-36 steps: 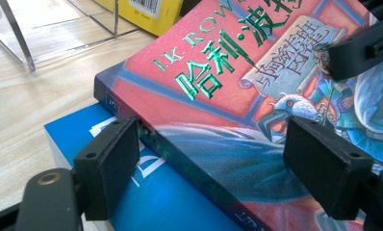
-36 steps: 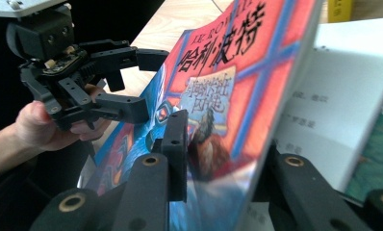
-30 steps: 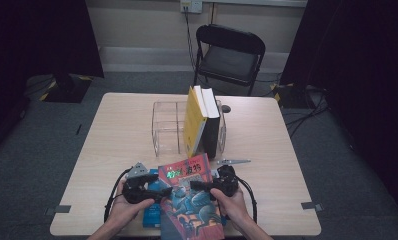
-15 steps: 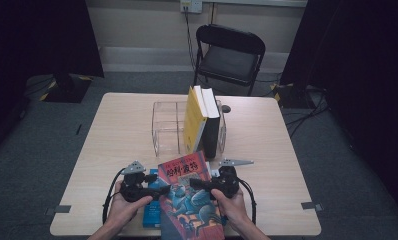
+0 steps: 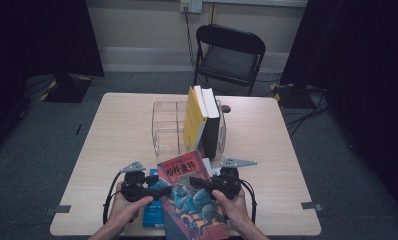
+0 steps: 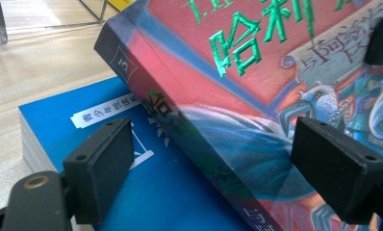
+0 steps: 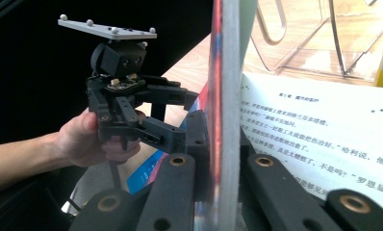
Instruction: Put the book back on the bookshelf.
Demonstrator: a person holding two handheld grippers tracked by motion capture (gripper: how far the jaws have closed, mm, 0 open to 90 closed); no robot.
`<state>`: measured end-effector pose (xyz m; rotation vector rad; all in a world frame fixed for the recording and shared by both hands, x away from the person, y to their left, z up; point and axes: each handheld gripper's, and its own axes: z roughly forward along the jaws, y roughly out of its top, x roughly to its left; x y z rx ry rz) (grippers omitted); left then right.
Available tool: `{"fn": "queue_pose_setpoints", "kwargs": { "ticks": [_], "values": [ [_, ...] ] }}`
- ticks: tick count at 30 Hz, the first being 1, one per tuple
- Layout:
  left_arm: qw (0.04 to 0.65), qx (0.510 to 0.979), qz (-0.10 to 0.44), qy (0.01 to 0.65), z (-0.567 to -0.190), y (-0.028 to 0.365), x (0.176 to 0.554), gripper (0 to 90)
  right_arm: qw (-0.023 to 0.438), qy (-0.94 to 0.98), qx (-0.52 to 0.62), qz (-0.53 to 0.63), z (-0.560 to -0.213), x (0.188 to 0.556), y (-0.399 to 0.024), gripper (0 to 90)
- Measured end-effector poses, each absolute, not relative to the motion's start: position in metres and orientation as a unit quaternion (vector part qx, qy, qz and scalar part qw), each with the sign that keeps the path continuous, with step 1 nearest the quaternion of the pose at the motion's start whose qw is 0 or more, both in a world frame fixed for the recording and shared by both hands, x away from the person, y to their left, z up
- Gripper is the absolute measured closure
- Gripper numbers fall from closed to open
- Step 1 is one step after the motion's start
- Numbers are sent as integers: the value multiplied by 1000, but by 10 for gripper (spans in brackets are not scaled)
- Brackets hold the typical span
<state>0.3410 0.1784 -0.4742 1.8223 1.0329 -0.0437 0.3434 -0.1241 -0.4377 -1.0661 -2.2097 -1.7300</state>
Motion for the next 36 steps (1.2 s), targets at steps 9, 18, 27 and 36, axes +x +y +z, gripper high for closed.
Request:
{"fn": "queue_pose_setpoints", "kwargs": {
  "ticks": [9,18,27,36],
  "values": [
    [500,762,-38,408,-474,158,338,128,54,-738,-349,-575,-432,341,-123,854],
    [526,743,-111,399,-478,160,345,202,53,-734,-340,-586,-426,336,-121,854],
    [543,738,-90,390,-466,165,339,360,26,-743,-321,-587,-417,332,-119,852],
    [564,731,-66,379,-449,176,332,577,0,-748,-317,-583,-408,328,-115,836]
  ]
}}
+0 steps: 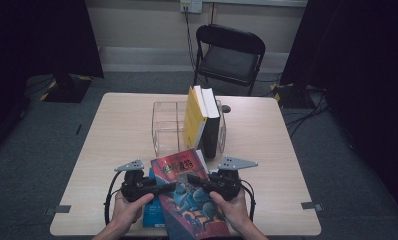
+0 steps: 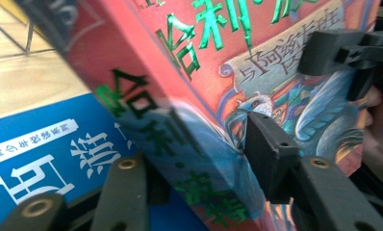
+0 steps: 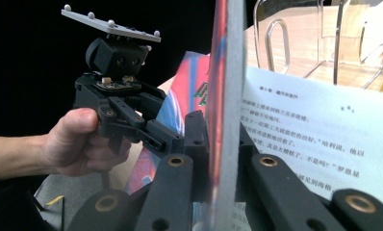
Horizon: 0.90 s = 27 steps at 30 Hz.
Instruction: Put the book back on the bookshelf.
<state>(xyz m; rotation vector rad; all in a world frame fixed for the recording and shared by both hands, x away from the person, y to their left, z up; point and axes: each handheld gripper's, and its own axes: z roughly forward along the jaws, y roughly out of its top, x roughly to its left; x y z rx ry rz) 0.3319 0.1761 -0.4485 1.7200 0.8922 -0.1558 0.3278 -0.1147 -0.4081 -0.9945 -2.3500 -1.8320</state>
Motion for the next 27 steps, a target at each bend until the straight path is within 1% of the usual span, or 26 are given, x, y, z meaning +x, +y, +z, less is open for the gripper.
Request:
{"fn": "queue_pose_setpoints", "kwargs": {
  "ticks": [4,6,9,15,17,19,22,24,25,27],
  "values": [
    [568,729,-64,376,-442,179,332,613,-4,-743,-317,-589,-406,328,-114,836],
    [568,737,-57,363,-437,182,334,621,-6,-743,-316,-591,-404,328,-113,836],
    [575,732,-49,363,-428,186,335,636,-9,-741,-309,-597,-398,328,-110,836],
    [596,721,-16,353,-405,189,339,671,-22,-732,-296,-613,-379,331,-107,838],
    [604,719,0,342,-397,188,340,692,-35,-733,-292,-613,-372,332,-107,839],
    [616,715,3,330,-387,186,340,721,-49,-731,-287,-617,-364,333,-109,841],
    [619,726,18,300,-379,179,336,746,-55,-727,-281,-624,-357,332,-116,837],
    [618,727,26,297,-378,175,333,746,-57,-726,-282,-625,-359,330,-121,808],
    [618,729,26,292,-378,174,332,746,-60,-726,-284,-624,-361,329,-122,770],
    [618,730,32,292,-377,173,330,746,-71,-730,-287,-616,-363,326,-126,653]
  ]
}}
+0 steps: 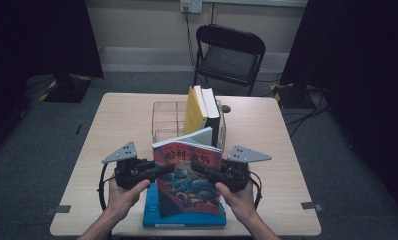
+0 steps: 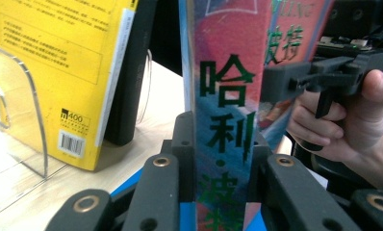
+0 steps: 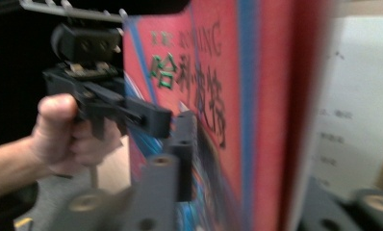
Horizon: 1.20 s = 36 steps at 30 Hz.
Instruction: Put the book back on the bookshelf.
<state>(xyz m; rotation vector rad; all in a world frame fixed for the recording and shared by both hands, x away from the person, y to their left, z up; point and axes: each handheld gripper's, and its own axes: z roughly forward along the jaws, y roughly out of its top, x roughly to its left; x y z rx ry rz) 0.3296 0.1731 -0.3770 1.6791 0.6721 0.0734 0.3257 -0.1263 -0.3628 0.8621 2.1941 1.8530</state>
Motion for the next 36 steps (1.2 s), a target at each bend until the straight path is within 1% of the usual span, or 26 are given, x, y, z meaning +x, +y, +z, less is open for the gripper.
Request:
{"fn": "queue_pose_setpoints", "kwargs": {
  "ticks": [1,2,4,6,8,10,14,18,22,27,29,31,36],
  "values": [
    [619,729,34,290,-377,173,328,746,78,731,292,612,-364,324,-129,594],
    [619,730,36,288,-377,173,328,747,81,731,297,609,-365,323,-133,558],
    [620,731,39,284,-376,172,326,746,97,728,303,607,-366,322,-143,513],
    [619,732,43,282,-376,171,324,746,114,721,310,609,-365,321,-153,447],
    [618,734,45,279,-376,171,323,746,96,713,320,617,-366,327,-162,398],
    [619,734,47,276,-376,171,322,746,91,712,323,617,-369,332,-166,364],
    [621,735,49,269,-376,171,320,747,66,715,328,613,-379,345,-166,314],
    [620,740,49,256,-374,170,316,747,51,717,328,613,-386,358,-162,291],
    [620,740,50,256,-374,170,316,747,25,717,318,620,-387,366,-155,300],
    [621,737,48,262,-374,172,318,746,50,724,321,609,-382,364,-149,358],
    [621,736,54,264,-373,173,317,746,54,724,321,608,-380,364,-149,405],
    [620,739,70,254,-369,173,316,747,54,721,320,612,-379,364,-150,429],
    [623,739,114,230,-361,170,311,746,75,710,308,629,-369,360,-152,436]
  ]
}}
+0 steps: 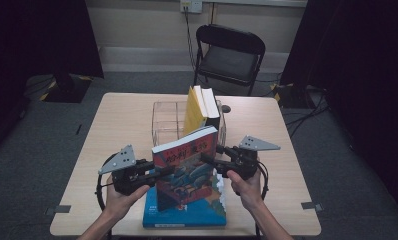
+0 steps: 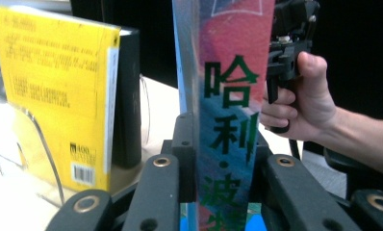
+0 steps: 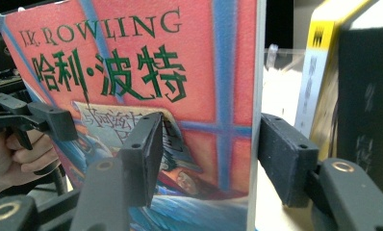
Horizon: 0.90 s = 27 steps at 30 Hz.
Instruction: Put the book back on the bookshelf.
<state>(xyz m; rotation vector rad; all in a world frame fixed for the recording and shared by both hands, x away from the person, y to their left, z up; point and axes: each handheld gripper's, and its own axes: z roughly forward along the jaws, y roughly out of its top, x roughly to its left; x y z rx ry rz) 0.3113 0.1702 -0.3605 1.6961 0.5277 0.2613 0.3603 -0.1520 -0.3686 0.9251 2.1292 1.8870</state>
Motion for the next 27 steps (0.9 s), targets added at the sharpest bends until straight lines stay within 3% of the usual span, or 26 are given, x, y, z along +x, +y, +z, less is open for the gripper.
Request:
{"fn": "queue_pose_setpoints", "kwargs": {
  "ticks": [5,10,12,20,27],
  "values": [
    [625,740,97,229,-370,181,300,730,54,709,283,644,-372,350,-157,462],
    [626,741,98,225,-370,177,296,721,49,716,270,642,-365,349,-155,320],
    [628,737,96,232,-371,178,296,719,44,711,270,648,-365,352,-154,316],
    [628,734,96,241,-371,176,298,707,55,721,269,637,-365,349,-146,389],
    [622,732,129,245,-368,162,298,702,48,720,264,639,-365,343,-152,445]
  ]
}}
